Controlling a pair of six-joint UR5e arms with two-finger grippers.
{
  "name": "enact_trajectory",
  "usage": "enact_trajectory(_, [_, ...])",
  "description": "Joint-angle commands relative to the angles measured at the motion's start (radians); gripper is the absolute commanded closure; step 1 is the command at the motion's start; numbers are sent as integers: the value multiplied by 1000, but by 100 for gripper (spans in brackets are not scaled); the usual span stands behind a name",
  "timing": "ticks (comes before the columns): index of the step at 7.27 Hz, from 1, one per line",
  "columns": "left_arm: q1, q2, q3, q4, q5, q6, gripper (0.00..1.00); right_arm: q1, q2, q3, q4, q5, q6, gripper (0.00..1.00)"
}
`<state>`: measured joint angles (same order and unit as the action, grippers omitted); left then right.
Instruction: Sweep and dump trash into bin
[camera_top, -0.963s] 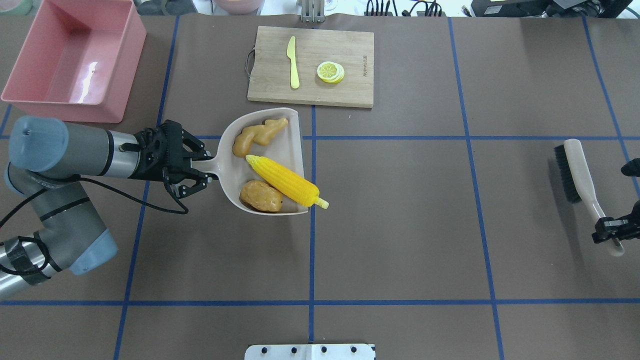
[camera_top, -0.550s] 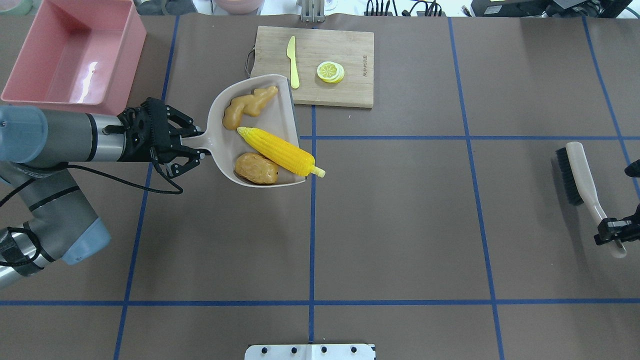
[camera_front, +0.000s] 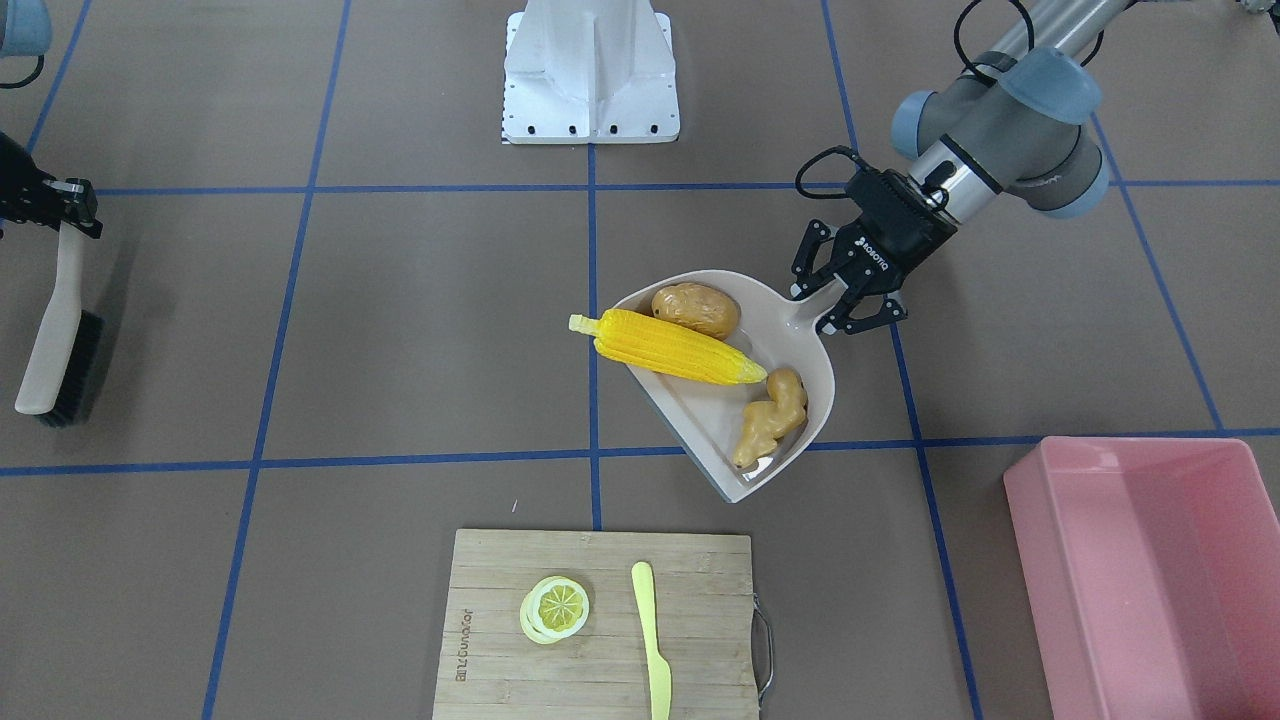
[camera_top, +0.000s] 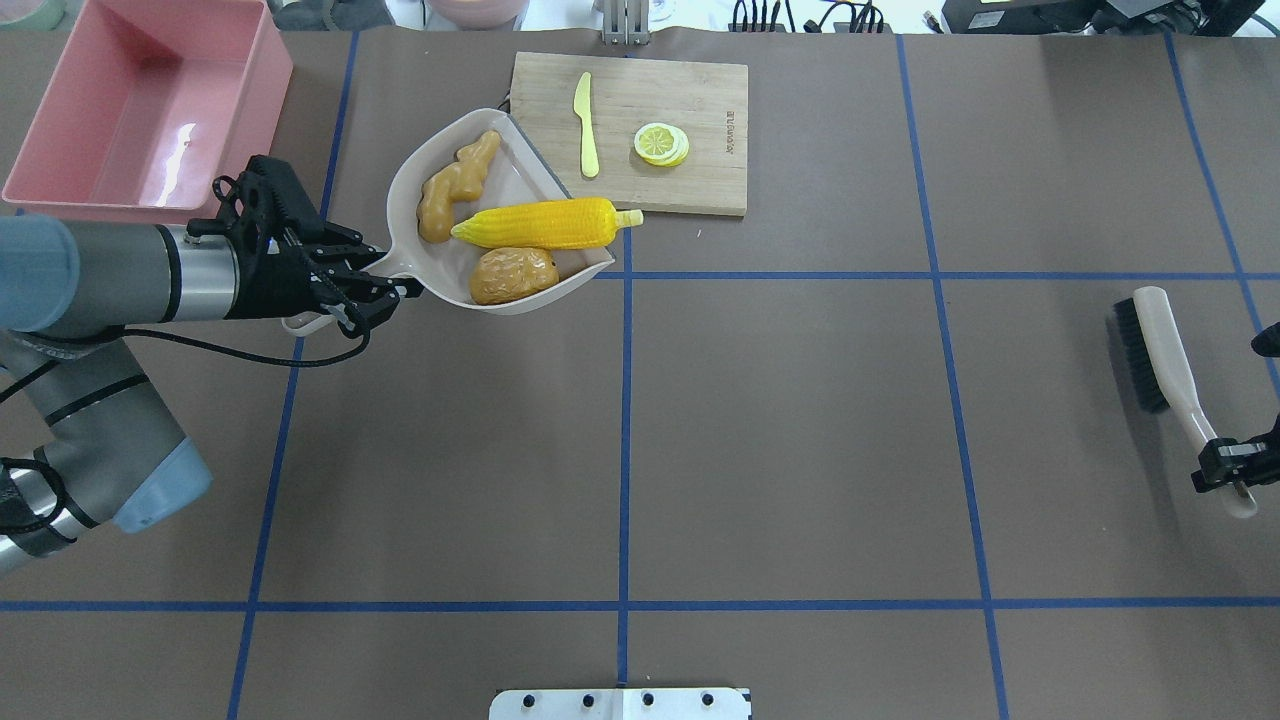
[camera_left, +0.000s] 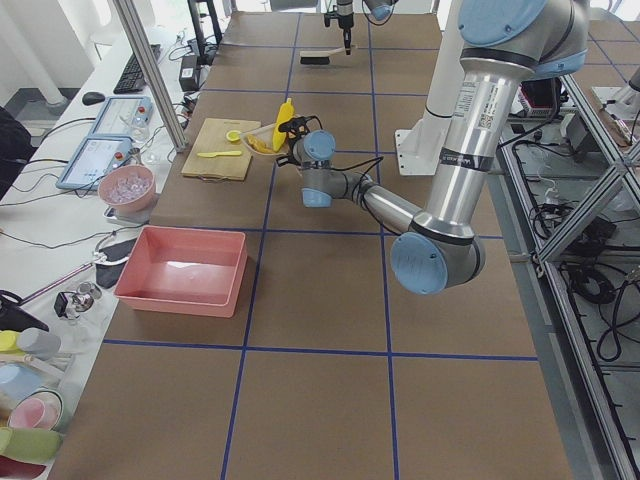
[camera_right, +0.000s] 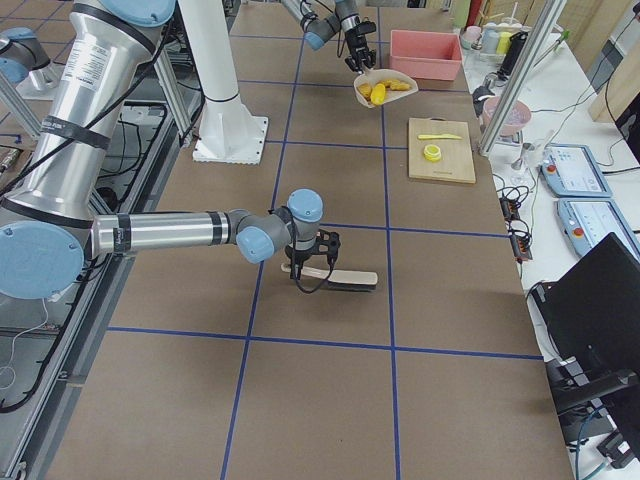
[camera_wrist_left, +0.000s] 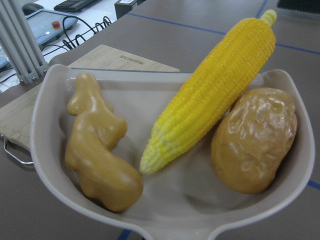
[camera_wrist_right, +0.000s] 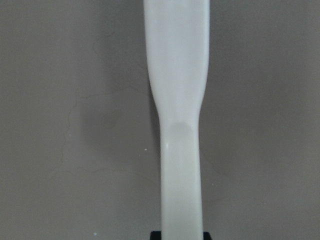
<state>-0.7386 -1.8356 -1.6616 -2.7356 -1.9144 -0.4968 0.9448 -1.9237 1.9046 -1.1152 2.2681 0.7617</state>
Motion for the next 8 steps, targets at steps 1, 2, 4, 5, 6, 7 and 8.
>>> enact_trajectory(1, [-30,27,-35,-18,2,-464,100,0,-1,-6,0,1,-9,100])
enact_trajectory(2, [-80,39,-41,-12,2,-523,100,0,-1,-6,0,1,-9,86])
enact_trajectory(4, [-161,102,-41,-4,0,-624,100,-1,-1,-9,0,1,-9,68])
enact_trajectory(5, [-195,128,-41,-3,-3,-626,100,-1,-1,-15,0,1,-7,56])
enact_trajectory(6, [-223,151,-41,-1,-6,-644,100,-1,-1,-16,0,1,-7,45])
enact_trajectory(7, [-261,160,-41,-1,-47,-746,100,-1,-1,-16,0,1,-7,39])
enact_trajectory(8, [-310,165,-41,-3,-70,-803,100,3,-3,-15,0,7,-7,33])
